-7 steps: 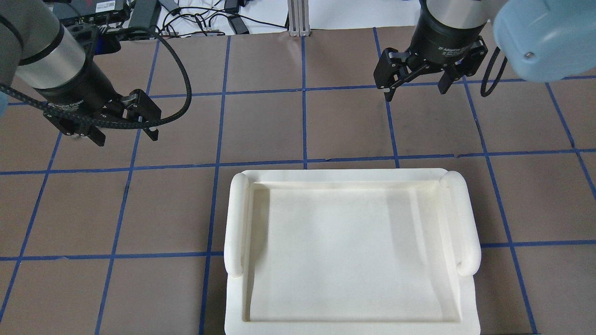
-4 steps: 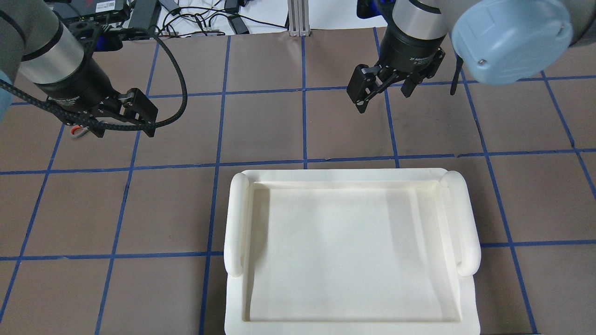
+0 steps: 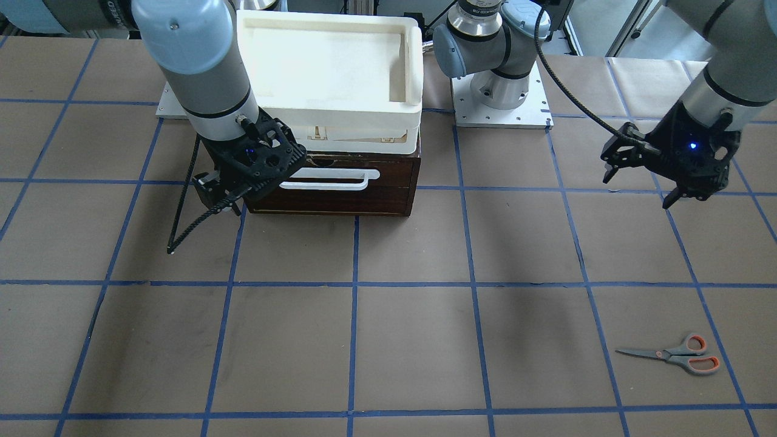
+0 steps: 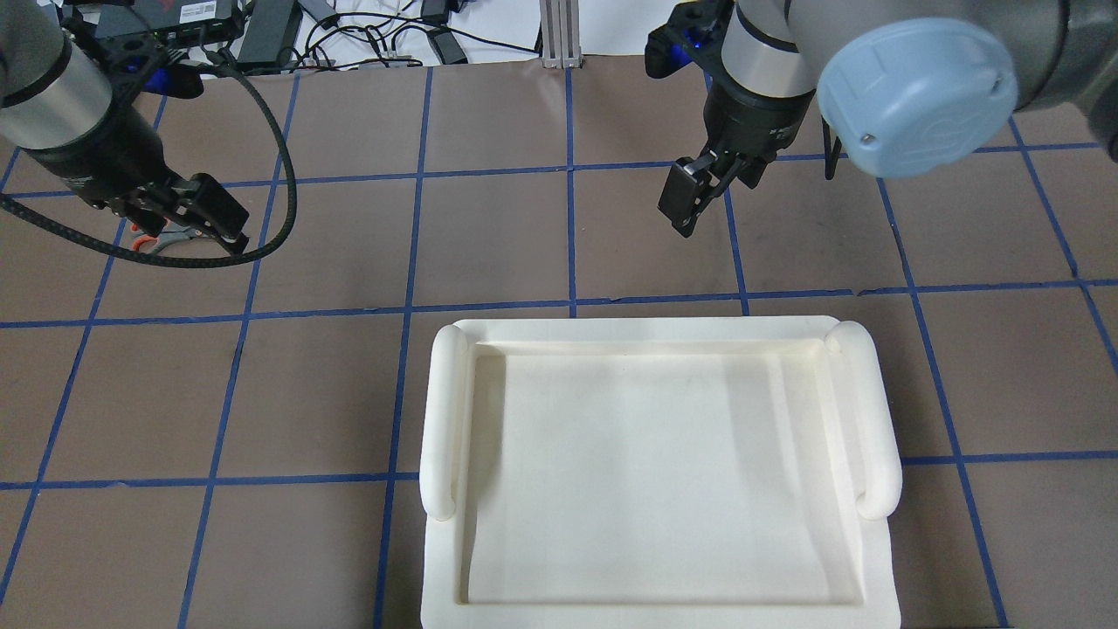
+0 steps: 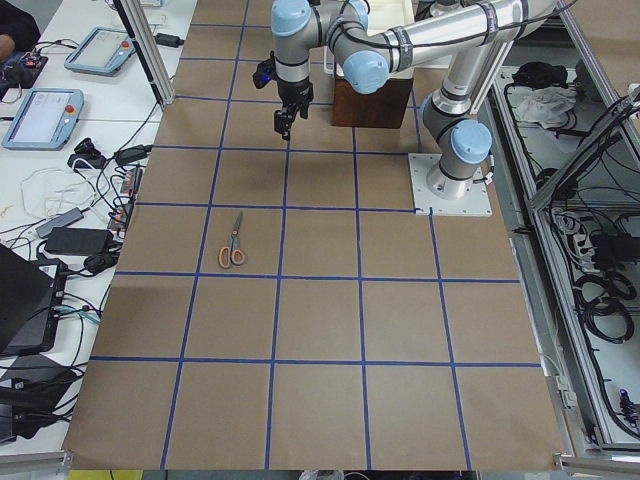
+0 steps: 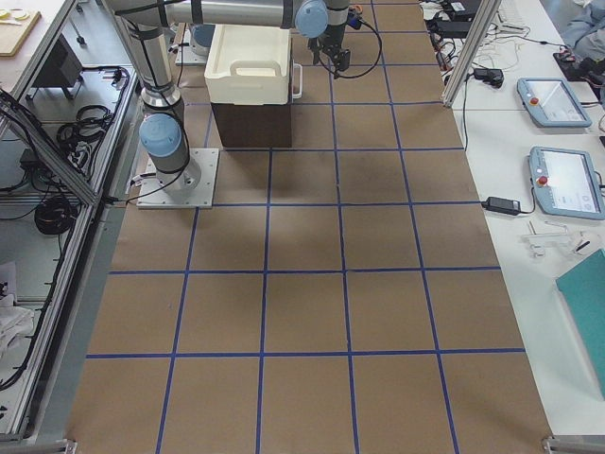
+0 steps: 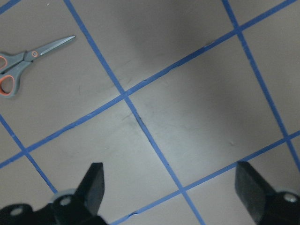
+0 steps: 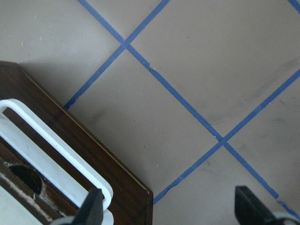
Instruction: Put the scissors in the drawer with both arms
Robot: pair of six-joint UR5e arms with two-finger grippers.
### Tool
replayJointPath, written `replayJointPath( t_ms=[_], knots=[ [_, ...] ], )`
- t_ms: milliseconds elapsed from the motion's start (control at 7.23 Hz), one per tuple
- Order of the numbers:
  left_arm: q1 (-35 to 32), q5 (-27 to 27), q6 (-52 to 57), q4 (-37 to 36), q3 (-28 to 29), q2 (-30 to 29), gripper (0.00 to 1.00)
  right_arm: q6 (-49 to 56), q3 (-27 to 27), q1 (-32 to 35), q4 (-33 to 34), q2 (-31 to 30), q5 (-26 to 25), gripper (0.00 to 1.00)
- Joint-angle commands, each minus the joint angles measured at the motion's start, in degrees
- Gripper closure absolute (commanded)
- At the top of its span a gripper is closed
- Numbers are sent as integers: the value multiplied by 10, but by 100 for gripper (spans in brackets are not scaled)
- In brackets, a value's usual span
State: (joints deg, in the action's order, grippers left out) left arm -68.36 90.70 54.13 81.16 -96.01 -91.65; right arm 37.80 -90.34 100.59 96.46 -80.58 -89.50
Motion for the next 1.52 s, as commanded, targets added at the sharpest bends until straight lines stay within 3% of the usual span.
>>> replayJointPath(
  t_ms=[0,138,415,969,1107,1384],
  knots=[
    [28,2,122,-39,0,-46,0,119,3,24,13,48,-9,0],
    [37,2,173,-70,0,-67,0,124,3,31,29,56,-1,0],
    [55,-3,277,-120,1,-123,0,130,3,31,28,60,69,0],
    [61,-1,444,-274,9,-228,0,253,1,67,21,80,64,0],
    [62,-1,480,-295,18,-251,0,318,2,66,31,94,65,0],
    [65,-4,541,-296,55,-291,0,336,2,66,38,98,67,0]
  ],
)
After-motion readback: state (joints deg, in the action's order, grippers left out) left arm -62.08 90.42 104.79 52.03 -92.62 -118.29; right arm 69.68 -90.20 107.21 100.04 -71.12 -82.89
